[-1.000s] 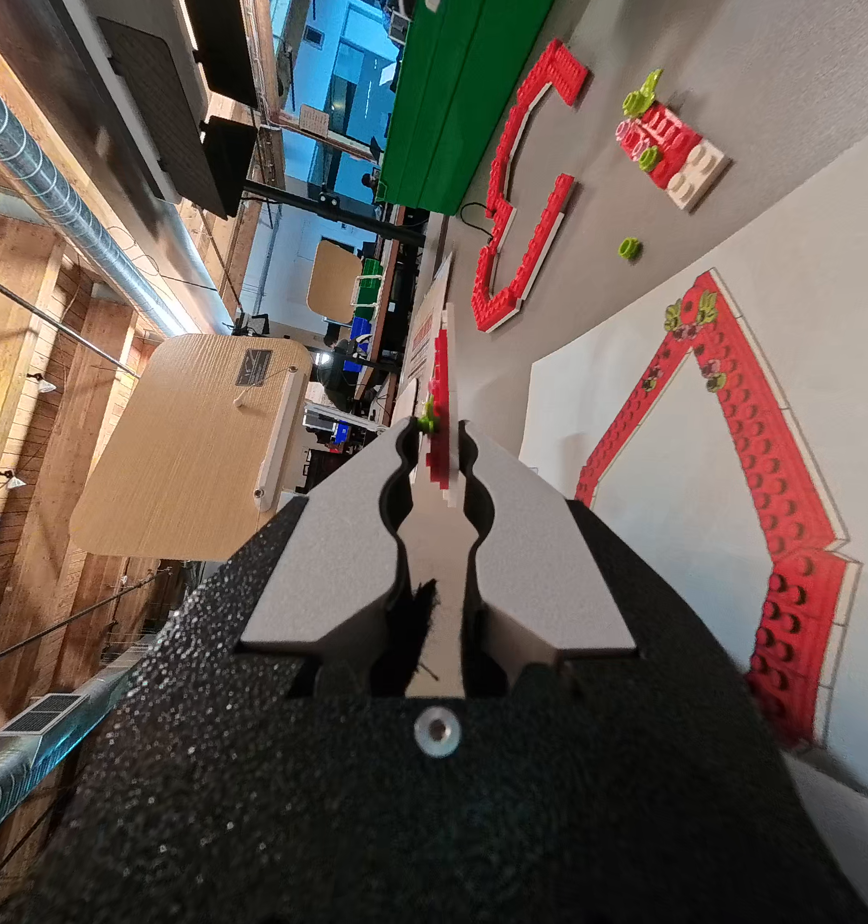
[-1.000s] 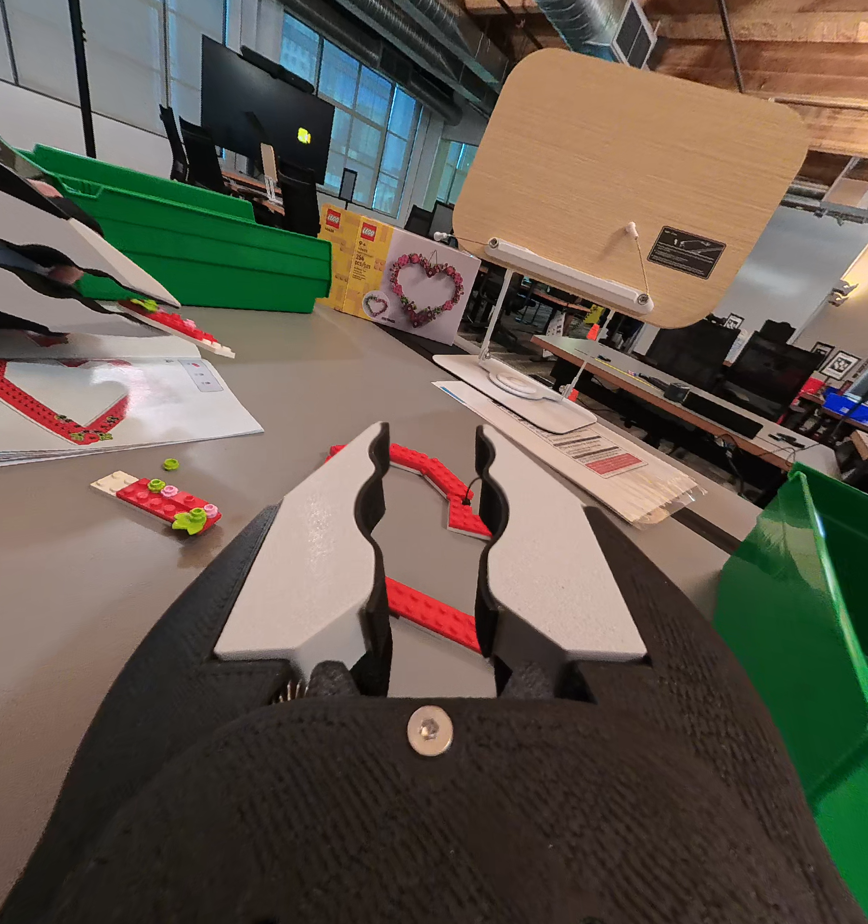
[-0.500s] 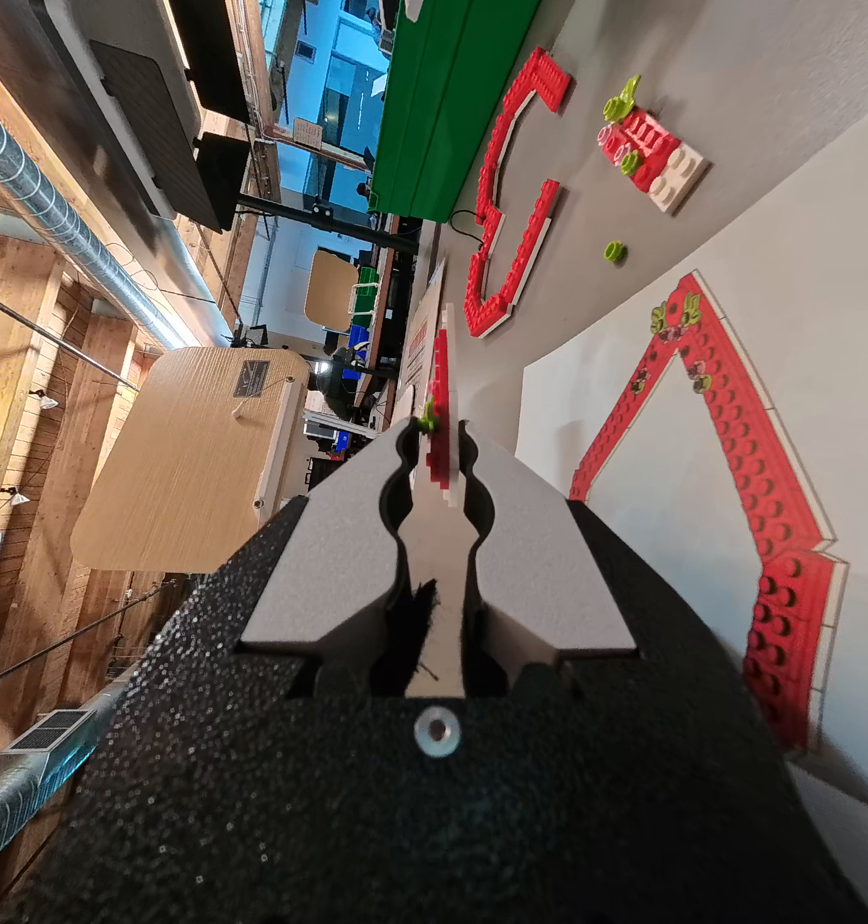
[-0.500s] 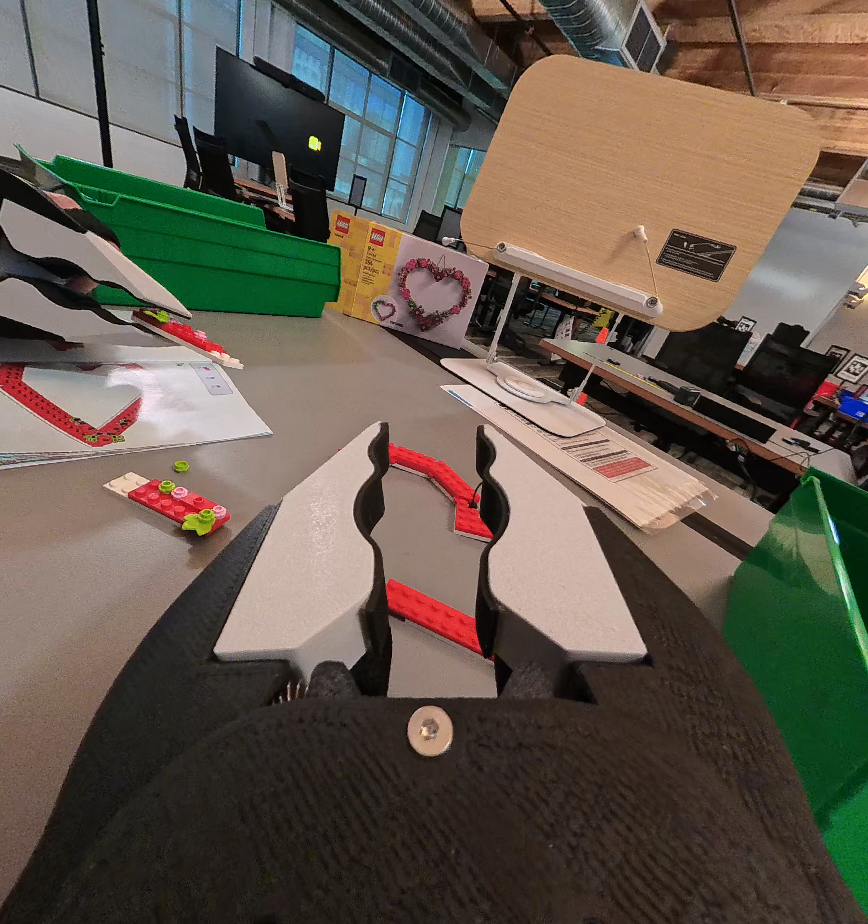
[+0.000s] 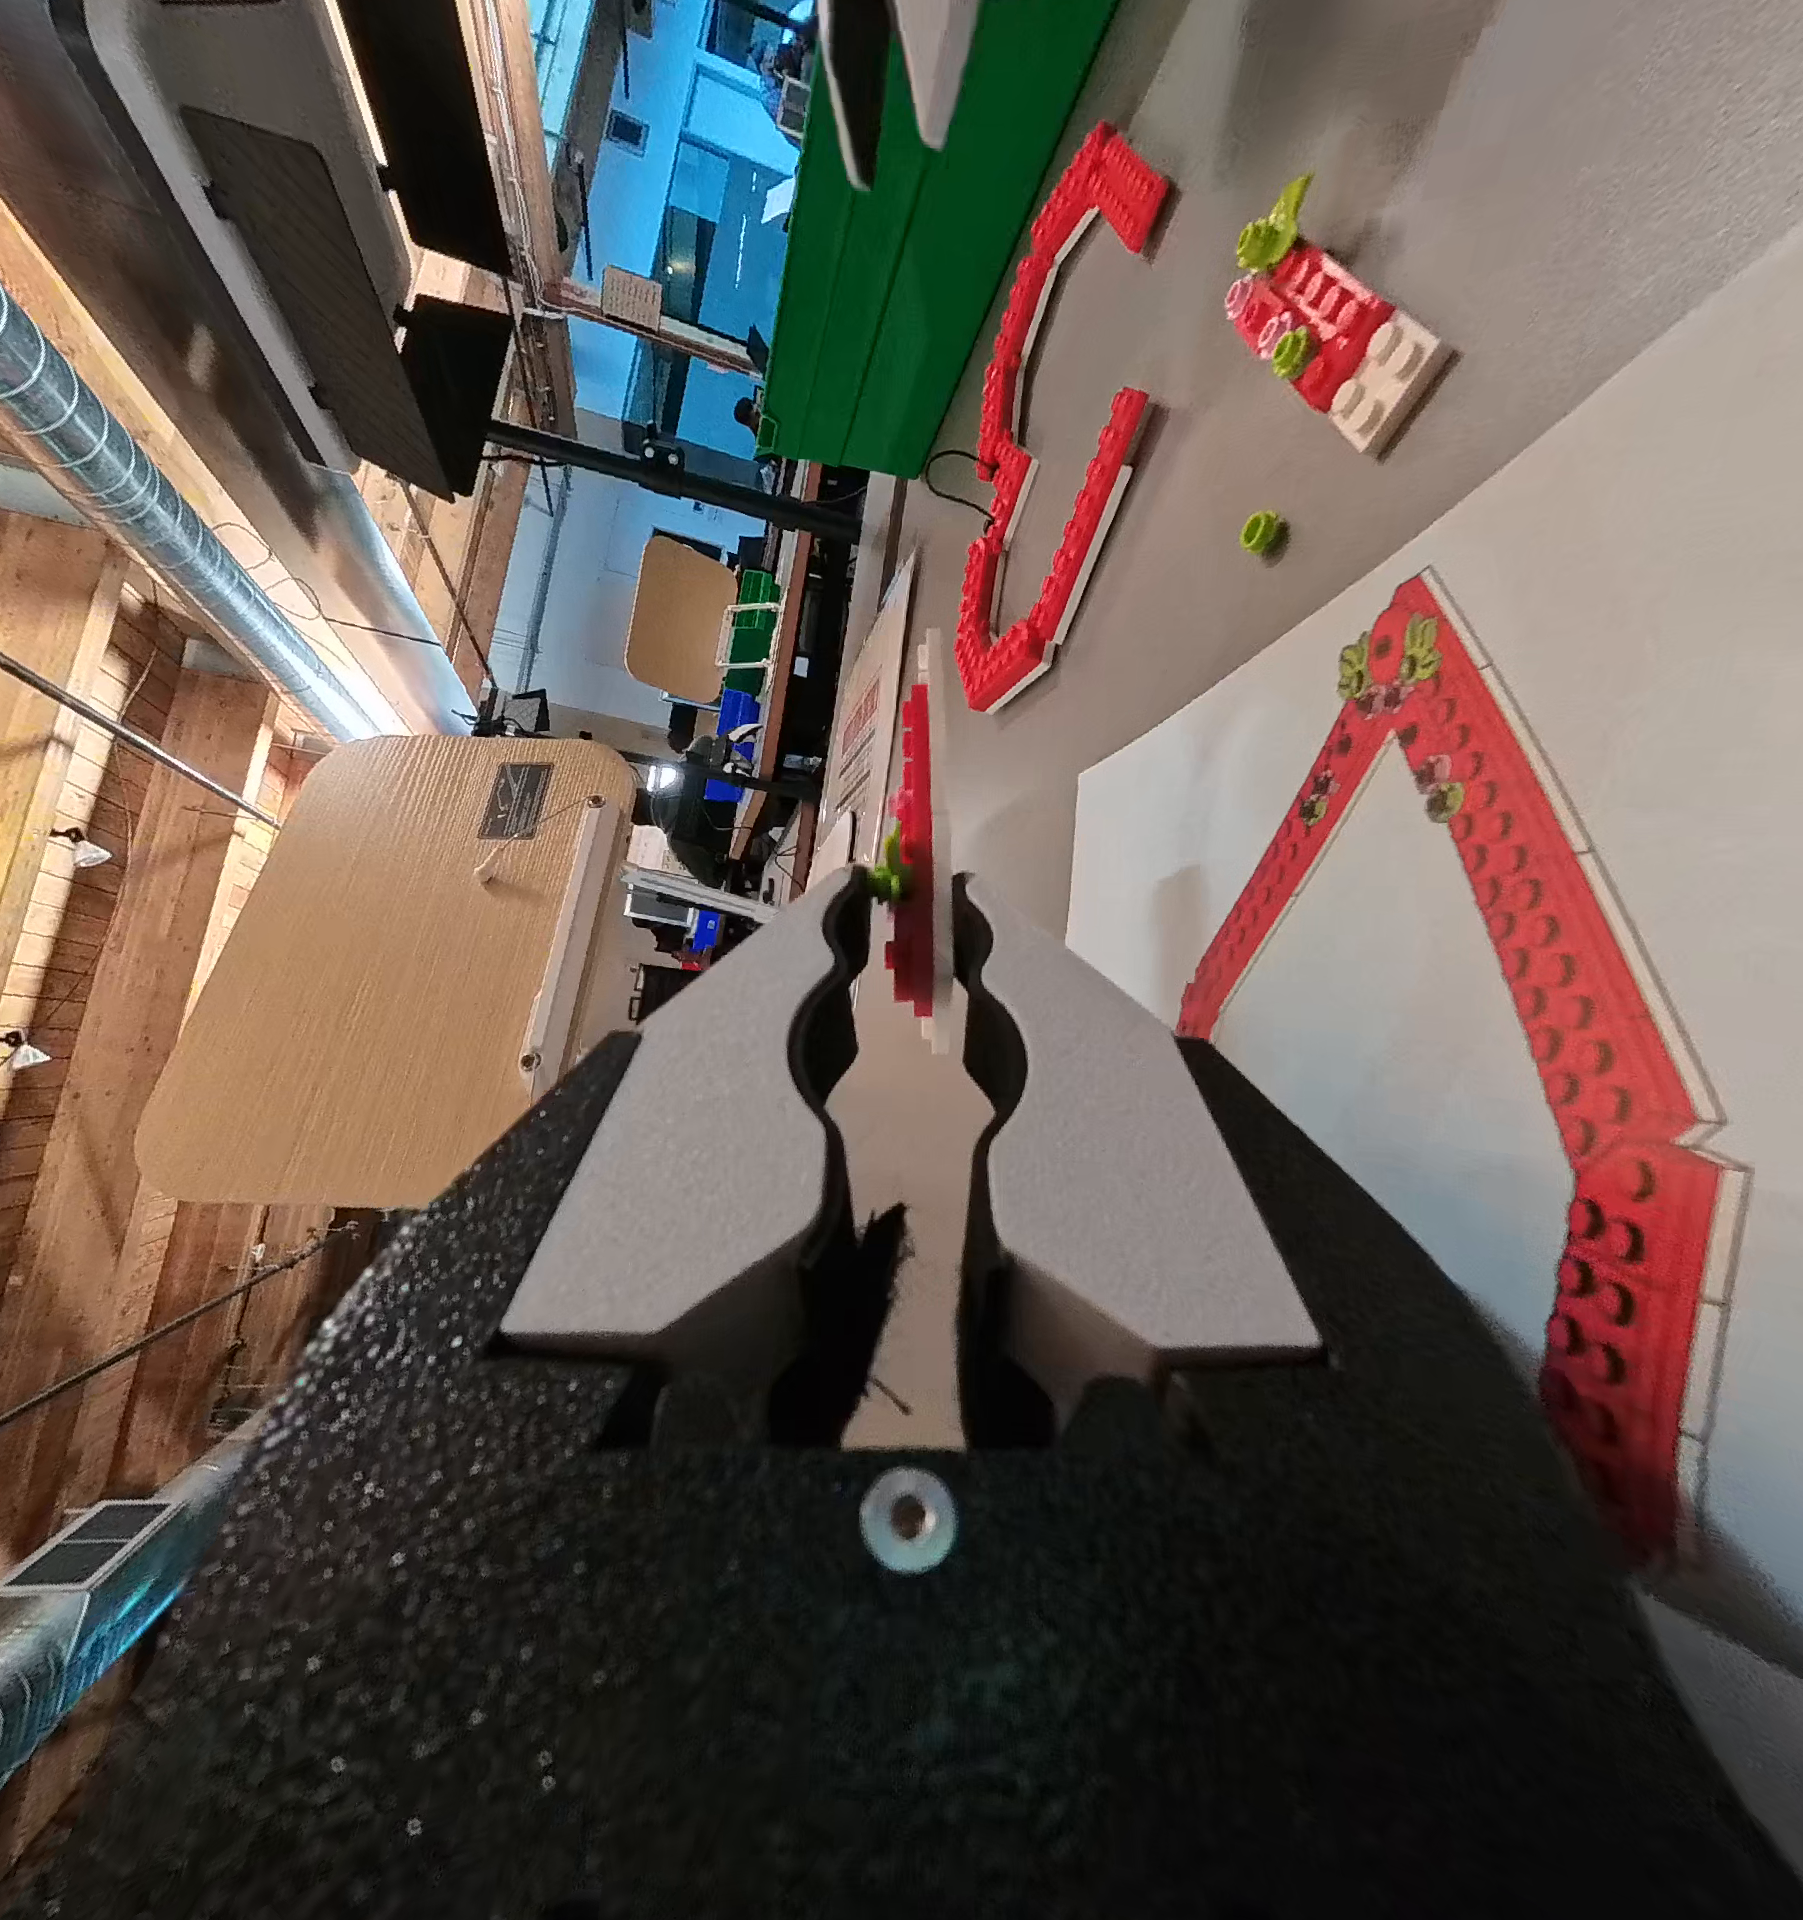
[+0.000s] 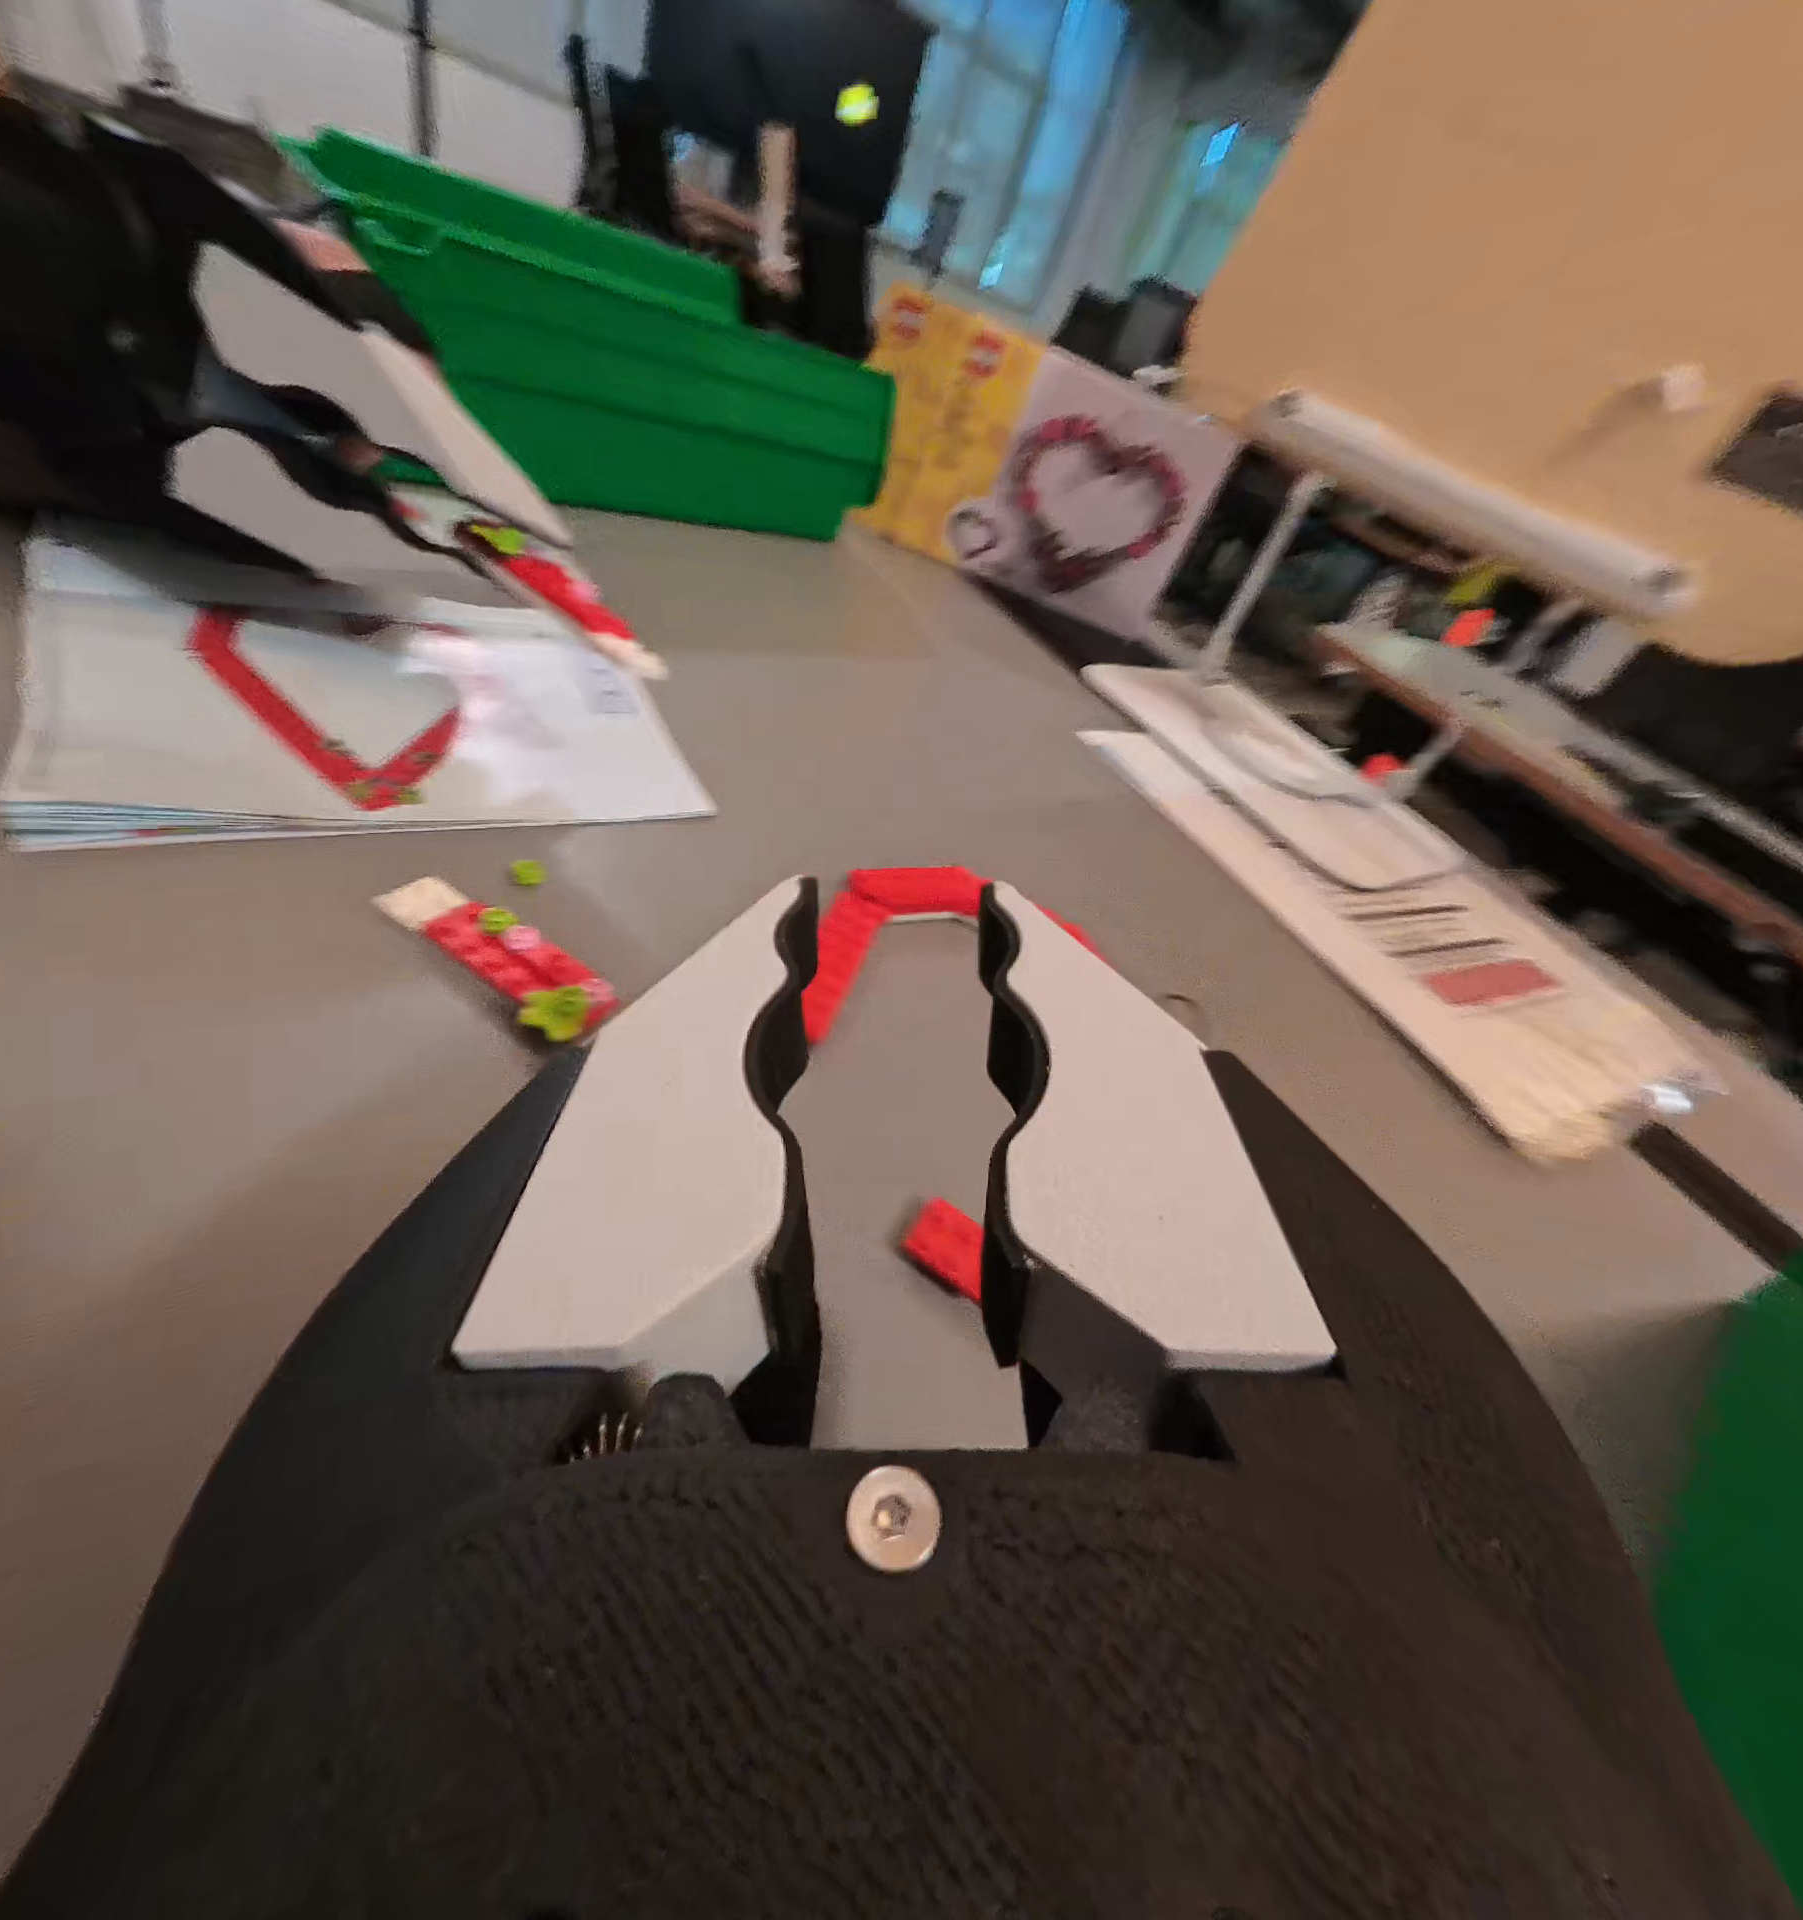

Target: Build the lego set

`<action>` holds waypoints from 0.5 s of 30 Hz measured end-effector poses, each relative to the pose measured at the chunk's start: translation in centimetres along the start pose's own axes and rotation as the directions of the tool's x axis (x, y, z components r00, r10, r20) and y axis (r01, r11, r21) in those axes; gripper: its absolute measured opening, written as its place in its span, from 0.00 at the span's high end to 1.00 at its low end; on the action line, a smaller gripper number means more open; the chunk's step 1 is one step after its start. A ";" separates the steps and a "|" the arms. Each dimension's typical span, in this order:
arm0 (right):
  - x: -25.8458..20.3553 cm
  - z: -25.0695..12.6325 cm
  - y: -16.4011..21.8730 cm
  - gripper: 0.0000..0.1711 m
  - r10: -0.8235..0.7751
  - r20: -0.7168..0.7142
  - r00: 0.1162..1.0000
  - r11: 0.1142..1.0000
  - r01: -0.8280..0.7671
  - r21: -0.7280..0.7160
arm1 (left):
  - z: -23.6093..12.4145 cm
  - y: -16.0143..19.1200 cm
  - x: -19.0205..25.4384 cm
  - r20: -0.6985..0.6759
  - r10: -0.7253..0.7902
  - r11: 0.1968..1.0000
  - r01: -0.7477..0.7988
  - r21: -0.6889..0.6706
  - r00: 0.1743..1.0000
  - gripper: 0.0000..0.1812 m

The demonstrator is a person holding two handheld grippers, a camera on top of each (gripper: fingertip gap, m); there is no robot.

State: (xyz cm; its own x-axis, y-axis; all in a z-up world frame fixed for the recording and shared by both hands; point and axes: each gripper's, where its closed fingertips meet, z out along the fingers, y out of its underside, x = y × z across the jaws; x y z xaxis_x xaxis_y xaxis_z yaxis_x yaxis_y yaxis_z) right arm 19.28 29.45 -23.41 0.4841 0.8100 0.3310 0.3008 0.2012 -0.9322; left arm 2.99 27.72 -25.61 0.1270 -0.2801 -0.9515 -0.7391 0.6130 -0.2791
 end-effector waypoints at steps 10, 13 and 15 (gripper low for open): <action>-8.9 5.5 -0.6 0.89 0.256 0.488 0.835 0.942 -0.103 -0.319 | 0.0 -0.3 0.3 -0.006 0.036 0.999 -0.036 0.008 0.999 0.93; -9.7 6.2 0.2 0.90 0.289 0.521 0.803 0.913 -0.068 -0.402 | 0.0 -0.3 0.3 -0.006 0.035 0.999 -0.035 0.009 0.999 0.93; -10.1 6.2 0.9 0.91 0.321 0.534 0.782 0.890 -0.055 -0.453 | -0.1 -0.3 0.2 -0.004 0.033 0.999 -0.033 0.010 0.999 0.93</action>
State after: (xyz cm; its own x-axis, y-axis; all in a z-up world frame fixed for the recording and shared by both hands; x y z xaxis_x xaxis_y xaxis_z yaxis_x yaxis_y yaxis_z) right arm 9.56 24.88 -28.53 0.0365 0.9924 -0.1179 0.6131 -0.1154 -0.7815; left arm 3.18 27.44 -25.75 0.0999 -0.2627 -0.9597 -0.7364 0.6291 -0.2489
